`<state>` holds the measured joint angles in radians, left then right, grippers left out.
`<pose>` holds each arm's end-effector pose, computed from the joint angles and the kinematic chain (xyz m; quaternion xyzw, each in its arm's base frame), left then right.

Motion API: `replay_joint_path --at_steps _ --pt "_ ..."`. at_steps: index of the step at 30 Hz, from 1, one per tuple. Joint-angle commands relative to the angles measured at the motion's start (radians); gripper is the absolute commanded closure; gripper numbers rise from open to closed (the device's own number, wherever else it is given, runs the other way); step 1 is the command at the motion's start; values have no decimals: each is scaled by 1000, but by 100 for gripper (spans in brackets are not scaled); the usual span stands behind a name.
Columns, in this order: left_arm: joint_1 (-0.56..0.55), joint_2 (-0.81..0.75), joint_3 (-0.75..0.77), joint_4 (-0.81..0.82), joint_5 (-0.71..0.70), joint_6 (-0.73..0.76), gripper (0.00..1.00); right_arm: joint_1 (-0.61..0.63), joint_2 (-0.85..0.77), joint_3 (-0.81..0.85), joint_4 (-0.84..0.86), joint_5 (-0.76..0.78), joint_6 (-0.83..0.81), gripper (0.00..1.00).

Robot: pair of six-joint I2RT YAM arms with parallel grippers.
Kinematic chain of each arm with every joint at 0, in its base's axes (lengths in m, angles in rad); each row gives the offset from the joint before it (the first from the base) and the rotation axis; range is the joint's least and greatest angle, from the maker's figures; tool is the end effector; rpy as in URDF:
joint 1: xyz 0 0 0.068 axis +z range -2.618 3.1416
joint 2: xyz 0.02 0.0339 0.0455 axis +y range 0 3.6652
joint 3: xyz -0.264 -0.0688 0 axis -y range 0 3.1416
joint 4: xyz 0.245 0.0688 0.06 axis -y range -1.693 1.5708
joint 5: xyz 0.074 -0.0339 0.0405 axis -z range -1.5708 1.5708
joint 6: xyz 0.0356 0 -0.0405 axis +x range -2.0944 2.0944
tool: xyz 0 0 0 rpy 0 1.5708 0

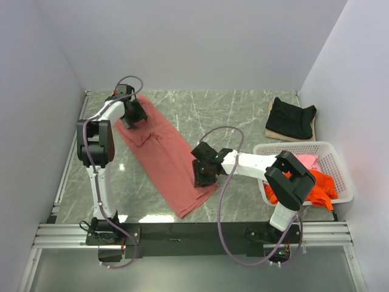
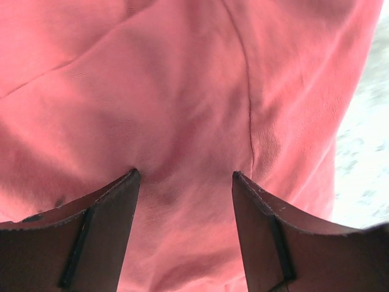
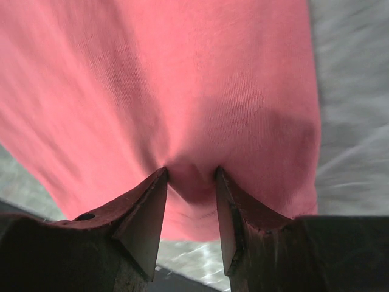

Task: Fold and stack the t-shirts
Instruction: Fold the tshirt

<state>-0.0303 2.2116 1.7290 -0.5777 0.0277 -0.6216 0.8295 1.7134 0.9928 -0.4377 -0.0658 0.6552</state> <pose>0.4760 -0.0154 0.1690 -0.2785 0.9265 -0.0935 0.2349 0.2178 0.2414 0.1579 -0.0919 0.9740 0.1621 0.1291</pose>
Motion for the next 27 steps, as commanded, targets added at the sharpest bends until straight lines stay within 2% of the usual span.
replay_joint_path --at_steps 1,8,18,21,27 --pt "-33 117 39 35 11 25 31 59 38 -53 -82 -60 72 55" --pt "-85 221 193 47 34 36 31 112 31 0 -101 -86 87 55" --pt "-91 315 446 32 35 57 30 125 60 89 -99 -134 66 55" --pt "-92 252 436 70 51 57 30 123 57 145 -127 -114 47 54" --pt "-92 -13 383 121 24 66 22 122 -3 280 -246 -22 1 52"
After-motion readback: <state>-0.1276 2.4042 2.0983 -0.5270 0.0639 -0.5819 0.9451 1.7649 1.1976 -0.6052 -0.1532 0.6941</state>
